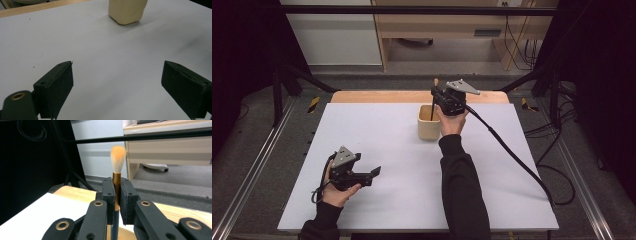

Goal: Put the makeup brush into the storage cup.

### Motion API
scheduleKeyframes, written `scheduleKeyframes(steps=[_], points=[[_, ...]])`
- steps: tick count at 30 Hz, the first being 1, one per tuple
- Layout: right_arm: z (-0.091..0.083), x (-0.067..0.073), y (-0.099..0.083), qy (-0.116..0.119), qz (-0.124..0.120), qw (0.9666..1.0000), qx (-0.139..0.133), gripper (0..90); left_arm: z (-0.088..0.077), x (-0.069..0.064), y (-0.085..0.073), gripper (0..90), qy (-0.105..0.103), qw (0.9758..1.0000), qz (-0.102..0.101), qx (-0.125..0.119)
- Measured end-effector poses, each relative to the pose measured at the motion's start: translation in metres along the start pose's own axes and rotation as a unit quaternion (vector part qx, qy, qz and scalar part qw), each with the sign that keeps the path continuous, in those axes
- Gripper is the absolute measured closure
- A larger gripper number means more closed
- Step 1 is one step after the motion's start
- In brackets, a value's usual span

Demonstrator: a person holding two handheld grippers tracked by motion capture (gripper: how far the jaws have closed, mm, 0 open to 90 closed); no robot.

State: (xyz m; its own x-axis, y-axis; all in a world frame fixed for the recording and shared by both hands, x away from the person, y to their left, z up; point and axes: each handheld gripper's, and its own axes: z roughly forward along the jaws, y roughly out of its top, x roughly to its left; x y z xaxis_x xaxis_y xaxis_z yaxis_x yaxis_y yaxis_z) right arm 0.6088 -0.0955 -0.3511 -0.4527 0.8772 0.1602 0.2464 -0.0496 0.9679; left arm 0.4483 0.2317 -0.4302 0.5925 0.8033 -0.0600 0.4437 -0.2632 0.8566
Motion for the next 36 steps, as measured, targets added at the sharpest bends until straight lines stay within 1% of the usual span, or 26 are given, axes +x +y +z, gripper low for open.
scheduleKeyframes(steps=[9,24,32,34,36], points=[[0.006,0.003,-0.011,-0.003,-0.005,0.9999,0.016,83.9,0.0,0.0,0.0,10.1,0.0,1.0,0.0,0.001],[0.01,0.0,-0.034,-0.007,-0.002,0.9992,0.04,83.9,0.0,0.0,0.0,10.2,0.001,1.0,0.002,0.004],[0.01,-0.002,-0.043,-0.01,0.001,0.9989,0.046,83.9,0.001,-0.001,0.0,10.2,0.002,1.0,0.002,0.005],[0.01,-0.003,-0.044,-0.012,0.0,0.9987,0.049,83.8,0.001,-0.001,0.0,10.2,0.002,1.0,0.002,0.005],[0.009,-0.003,-0.046,-0.013,-0.007,0.9987,0.049,83.7,0.002,-0.001,0.0,10.2,0.002,1.0,0.002,0.005]])
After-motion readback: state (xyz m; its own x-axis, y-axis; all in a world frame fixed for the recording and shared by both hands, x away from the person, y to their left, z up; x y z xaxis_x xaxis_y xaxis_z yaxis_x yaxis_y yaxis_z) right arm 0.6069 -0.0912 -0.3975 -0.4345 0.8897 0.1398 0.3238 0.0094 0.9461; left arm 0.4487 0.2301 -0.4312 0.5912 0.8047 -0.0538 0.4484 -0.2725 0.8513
